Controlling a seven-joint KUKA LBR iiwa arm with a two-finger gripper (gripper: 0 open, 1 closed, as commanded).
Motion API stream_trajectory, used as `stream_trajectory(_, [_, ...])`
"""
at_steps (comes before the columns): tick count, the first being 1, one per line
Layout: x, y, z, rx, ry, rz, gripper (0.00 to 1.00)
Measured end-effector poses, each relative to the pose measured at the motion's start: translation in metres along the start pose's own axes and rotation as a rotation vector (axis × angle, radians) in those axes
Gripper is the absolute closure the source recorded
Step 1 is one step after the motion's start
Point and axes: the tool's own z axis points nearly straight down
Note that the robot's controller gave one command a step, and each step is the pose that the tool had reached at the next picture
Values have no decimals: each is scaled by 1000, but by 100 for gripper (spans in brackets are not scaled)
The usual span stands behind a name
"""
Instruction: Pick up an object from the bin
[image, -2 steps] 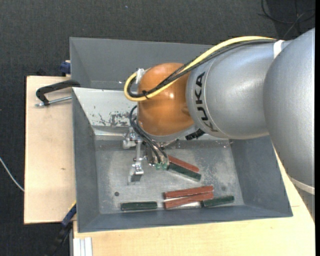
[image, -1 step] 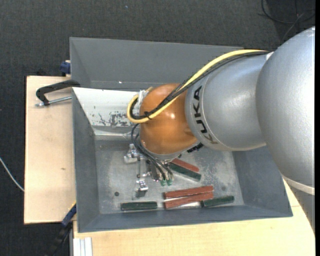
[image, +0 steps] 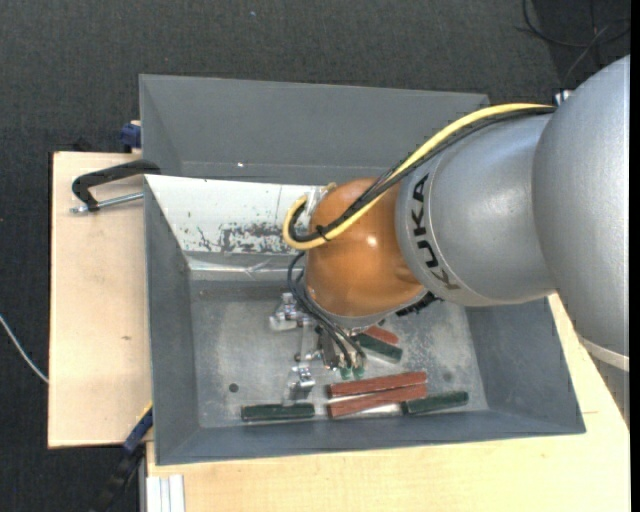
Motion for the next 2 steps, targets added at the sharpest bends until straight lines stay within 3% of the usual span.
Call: stream_trajectory(2, [4, -28, 41, 0, -1, -122, 0])
